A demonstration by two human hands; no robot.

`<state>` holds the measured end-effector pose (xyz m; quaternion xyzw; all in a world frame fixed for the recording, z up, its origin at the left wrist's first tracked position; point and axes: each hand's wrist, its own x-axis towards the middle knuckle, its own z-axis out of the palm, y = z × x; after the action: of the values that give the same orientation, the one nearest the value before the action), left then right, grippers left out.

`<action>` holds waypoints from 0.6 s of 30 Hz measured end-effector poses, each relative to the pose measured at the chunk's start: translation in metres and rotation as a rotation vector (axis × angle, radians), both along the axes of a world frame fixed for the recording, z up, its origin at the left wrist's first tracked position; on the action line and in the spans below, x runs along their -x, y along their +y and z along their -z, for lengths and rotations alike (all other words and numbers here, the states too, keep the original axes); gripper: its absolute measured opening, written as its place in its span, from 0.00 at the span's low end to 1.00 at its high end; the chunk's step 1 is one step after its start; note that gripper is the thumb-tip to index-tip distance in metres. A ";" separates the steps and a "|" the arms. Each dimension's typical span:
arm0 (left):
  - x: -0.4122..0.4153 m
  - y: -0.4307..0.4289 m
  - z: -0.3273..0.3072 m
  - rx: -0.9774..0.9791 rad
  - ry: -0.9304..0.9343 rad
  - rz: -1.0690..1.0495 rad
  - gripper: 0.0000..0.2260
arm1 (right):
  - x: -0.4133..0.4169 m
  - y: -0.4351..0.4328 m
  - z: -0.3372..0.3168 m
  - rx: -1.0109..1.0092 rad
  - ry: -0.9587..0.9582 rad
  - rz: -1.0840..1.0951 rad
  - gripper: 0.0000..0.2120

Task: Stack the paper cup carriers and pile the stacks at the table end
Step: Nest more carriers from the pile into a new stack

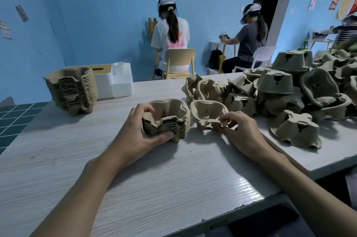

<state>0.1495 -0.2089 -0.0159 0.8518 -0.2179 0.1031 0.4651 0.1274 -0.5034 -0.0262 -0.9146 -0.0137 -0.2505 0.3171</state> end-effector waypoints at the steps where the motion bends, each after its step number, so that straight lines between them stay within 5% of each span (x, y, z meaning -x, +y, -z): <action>1: 0.000 0.000 0.000 -0.001 0.002 0.000 0.29 | 0.000 0.000 0.001 -0.013 -0.031 -0.010 0.14; 9: 0.001 0.001 -0.001 -0.007 0.018 0.003 0.32 | 0.008 0.014 -0.014 -0.310 -0.284 -0.111 0.13; 18: 0.002 -0.003 -0.005 0.054 0.045 0.020 0.61 | 0.010 0.073 -0.042 -0.307 -0.238 -0.337 0.10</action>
<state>0.1470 -0.2119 -0.0105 0.8387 -0.2132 0.0851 0.4938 0.1172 -0.4309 0.0155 -0.8045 -0.1648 -0.2994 0.4857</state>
